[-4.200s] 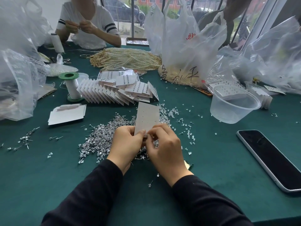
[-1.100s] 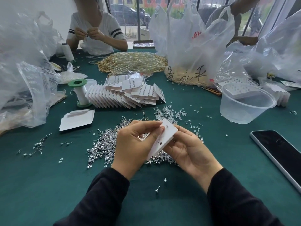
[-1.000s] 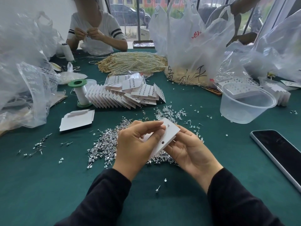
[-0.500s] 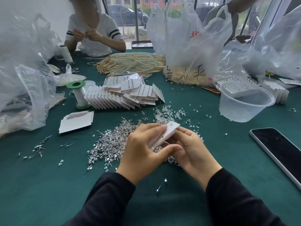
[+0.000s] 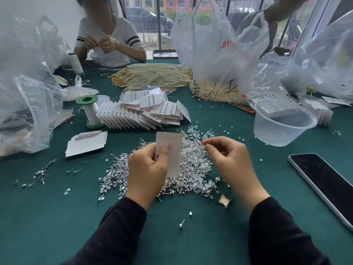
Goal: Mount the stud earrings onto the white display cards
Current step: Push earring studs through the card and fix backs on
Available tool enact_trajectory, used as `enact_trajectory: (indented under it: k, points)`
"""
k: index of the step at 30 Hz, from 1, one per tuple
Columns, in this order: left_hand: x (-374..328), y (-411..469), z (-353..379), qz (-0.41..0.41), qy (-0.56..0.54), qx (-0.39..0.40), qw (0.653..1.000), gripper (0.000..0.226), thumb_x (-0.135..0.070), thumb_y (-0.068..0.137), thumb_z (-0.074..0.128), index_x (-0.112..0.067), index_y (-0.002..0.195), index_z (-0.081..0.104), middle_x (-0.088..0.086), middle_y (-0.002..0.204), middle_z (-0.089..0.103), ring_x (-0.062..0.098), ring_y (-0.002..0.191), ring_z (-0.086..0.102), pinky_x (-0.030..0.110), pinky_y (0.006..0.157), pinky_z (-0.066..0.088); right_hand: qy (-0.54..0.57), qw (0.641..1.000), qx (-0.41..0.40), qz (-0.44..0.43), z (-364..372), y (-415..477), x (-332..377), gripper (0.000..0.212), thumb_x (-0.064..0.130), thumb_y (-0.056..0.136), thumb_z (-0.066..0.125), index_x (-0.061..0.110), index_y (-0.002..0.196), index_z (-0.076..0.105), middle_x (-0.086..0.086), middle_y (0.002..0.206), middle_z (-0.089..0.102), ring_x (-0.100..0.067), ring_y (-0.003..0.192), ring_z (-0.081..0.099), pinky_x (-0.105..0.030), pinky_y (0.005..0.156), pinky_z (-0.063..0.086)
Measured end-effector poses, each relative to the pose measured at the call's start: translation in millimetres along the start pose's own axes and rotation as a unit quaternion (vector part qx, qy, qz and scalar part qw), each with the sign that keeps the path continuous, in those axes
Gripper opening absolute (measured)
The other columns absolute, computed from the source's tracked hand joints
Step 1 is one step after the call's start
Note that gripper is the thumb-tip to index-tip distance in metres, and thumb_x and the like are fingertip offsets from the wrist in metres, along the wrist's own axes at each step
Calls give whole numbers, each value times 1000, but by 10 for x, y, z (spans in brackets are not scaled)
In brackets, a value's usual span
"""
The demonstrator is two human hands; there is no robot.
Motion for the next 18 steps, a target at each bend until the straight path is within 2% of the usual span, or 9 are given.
enact_trajectory:
  k: [2,5,7,8,11,15,18]
  points:
    - [134,66,3,-70,-58,8,996,35,-23,90,55,4,70,60,16,68,66,29,63,66,39,52,54,-202,978,52,-17,6,107,-38,13,11,85,61,18,91,71,8,81,65,1,70,56,-3,61,40]
    - [214,169,47,-123,-74,19,989,40,-26,92,51,12,84,56,31,84,63,43,76,63,59,66,53,-310,937,162,-22,180,126,-189,11,17,84,63,17,92,71,12,79,55,2,72,49,-4,61,35]
    - [256,214,132,-151,-55,42,986,42,-27,92,49,15,84,53,29,80,61,43,70,60,57,64,51,-312,935,162,-44,242,111,-183,6,18,82,66,16,86,70,13,75,53,-3,71,49,-6,60,33]
    - [286,221,182,-166,-56,54,983,40,-26,91,50,13,81,54,23,76,59,37,66,57,52,60,50,-309,937,150,-54,252,109,-167,3,17,81,67,16,82,69,11,74,54,-5,71,50,-8,60,33]
    - [376,207,288,-201,-82,67,974,23,-22,90,52,-4,77,59,13,72,53,24,66,49,37,61,38,-290,947,126,-59,230,118,-163,5,11,78,67,15,76,68,5,73,60,-9,69,53,-10,61,36]
    - [456,170,321,-213,-105,72,969,32,-22,89,54,8,81,60,15,75,54,25,67,52,39,64,41,-233,966,105,-38,128,154,-187,13,11,80,67,22,72,65,13,69,61,3,64,54,-4,60,37]
    - [468,150,319,-215,-102,69,969,38,-21,89,54,15,82,57,17,75,56,26,66,55,40,63,43,-193,978,69,-32,39,202,-189,12,11,81,65,20,73,63,12,69,62,6,62,54,-6,58,40]
Point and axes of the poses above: each hand's wrist, its own y-axis towards the middle knuckle, its own z-axis out of the palm, x = y × z, the point moved 9 cm from there along y, towards the middle knuckle
